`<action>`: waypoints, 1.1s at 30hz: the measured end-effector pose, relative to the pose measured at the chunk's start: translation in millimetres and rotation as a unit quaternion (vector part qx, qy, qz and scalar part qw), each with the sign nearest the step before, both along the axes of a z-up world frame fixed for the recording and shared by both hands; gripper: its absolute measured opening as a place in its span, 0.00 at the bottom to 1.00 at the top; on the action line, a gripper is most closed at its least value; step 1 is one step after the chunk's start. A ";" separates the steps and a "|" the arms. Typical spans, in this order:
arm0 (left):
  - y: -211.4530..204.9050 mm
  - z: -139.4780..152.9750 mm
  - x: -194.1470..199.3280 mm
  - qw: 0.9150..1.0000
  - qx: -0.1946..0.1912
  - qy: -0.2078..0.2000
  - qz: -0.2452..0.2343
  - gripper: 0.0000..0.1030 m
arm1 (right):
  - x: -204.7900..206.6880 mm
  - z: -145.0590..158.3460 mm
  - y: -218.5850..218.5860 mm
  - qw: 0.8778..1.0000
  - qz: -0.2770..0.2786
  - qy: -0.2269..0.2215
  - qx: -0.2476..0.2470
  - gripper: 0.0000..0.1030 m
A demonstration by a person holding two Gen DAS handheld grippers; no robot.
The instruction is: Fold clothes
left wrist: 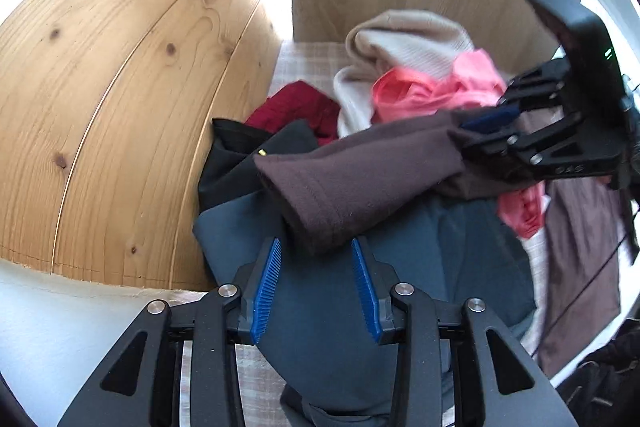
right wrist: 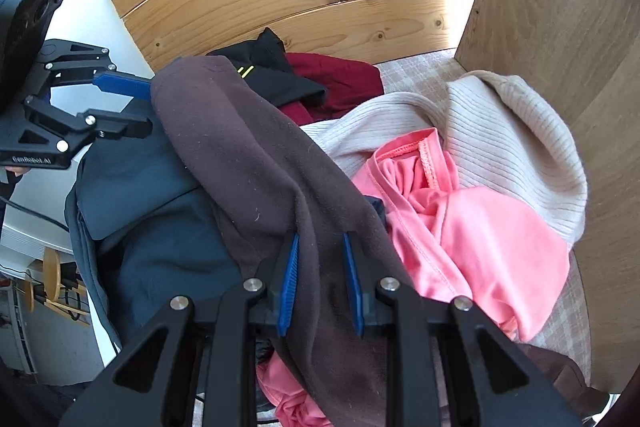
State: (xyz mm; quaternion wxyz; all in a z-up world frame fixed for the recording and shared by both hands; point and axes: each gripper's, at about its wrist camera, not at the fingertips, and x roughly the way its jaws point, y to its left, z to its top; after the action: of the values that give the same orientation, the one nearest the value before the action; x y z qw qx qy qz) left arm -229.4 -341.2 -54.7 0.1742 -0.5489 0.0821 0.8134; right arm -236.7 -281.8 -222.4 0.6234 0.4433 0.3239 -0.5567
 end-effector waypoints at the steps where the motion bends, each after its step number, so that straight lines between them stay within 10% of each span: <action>1: 0.9 -0.4 -1.1 1.000 0.000 0.000 -0.002 0.35 | 0.3 0.1 -0.2 1.000 0.001 0.001 0.000 0.21; 11: 12.8 -12.7 -11.8 1.000 0.006 -0.015 -0.021 0.33 | -0.9 -0.8 -0.9 1.000 0.001 -0.008 0.001 0.22; 14: 10.2 -10.9 -12.8 1.000 0.021 -0.018 -0.005 0.05 | -2.6 0.1 -0.2 1.000 -0.001 -0.020 0.002 0.22; 20: -3.4 24.6 6.1 1.000 0.023 0.011 0.015 0.04 | -38.0 39.2 37.4 0.979 -0.014 -0.192 -0.068 0.31; 26: -6.0 88.4 55.5 0.997 0.005 0.069 -0.016 0.04 | -74.3 44.9 80.2 0.993 -0.063 -0.088 -0.054 0.35; 29: -3.3 62.2 72.1 0.999 -0.006 0.040 -0.025 0.04 | -80.4 28.6 87.7 0.994 -0.067 -0.087 -0.025 0.35; 33: -7.1 1.6 92.1 1.000 0.001 -0.031 -0.006 0.04 | -62.7 17.2 87.7 0.995 -0.027 -0.099 -0.015 0.05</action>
State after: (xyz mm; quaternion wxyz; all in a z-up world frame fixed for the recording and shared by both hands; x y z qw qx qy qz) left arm -137.3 -348.3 -53.1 0.1820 -0.5732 0.0791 0.7950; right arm -299.4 -194.1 -205.2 0.6435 0.4956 0.2401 -0.5317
